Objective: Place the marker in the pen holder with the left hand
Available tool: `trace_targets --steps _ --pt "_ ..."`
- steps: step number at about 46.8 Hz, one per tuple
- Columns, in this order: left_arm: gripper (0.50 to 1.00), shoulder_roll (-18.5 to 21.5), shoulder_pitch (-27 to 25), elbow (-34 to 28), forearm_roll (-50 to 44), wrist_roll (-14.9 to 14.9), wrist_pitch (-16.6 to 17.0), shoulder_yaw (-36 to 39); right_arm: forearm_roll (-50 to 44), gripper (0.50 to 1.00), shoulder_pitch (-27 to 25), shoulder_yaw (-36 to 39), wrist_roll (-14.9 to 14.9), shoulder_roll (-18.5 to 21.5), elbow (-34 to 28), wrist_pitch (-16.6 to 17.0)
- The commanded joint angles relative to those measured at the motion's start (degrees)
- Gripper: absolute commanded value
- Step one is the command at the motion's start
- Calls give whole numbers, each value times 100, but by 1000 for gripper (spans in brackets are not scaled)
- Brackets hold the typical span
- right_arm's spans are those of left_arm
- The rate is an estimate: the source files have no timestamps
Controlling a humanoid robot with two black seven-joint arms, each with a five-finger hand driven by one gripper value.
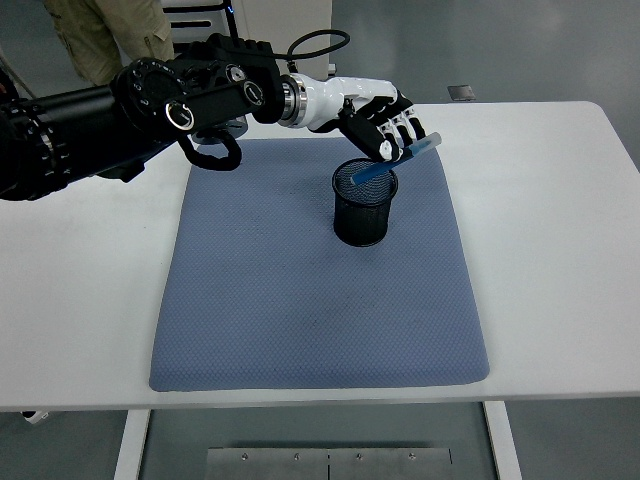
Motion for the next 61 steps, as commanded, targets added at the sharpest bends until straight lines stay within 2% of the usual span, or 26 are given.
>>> trace_targets --steps 1,3,4,15,18,21,26,33,37,45,50,61 --pt "500 0 56 19 -24 -43 1 3 0 1000 0 0 0 0 -7 1" --pt "513 0 64 19 -33 -86 1 3 0 1000 0 0 0 0 2 1" --pt "543 0 73 19 -42 -95 10 3 0 1000 0 0 0 0 2 1" --pt "736 0 170 19 -262 -95 98 11 0 1000 0 0 0 0 2 1" --pt "760 0 240 27 -262 -95 115 11 0 1000 0 0 0 0 2 1" --pt "812 0 249 27 -271 -95 133 11 0 1000 0 0 0 0 2 1" --pt "859 0 249 27 -279 -95 124 11 0 1000 0 0 0 0 2 1" --pt "1000 0 144 36 -394 -95 124 -85 0 1000 0 0 0 0 2 1" --pt "1000 35 117 27 -385 -95 124 -234 0 1000 0 0 0 0 2 1" --pt "1000 403 495 36 -332 -122 177 -524 0 1000 0 0 0 0 2 1" --pt "1000 729 565 45 -324 -122 344 -727 0 1000 0 0 0 0 2 1" --pt "1000 1142 785 36 -332 -113 361 -797 0 1000 0 0 0 0 2 1"
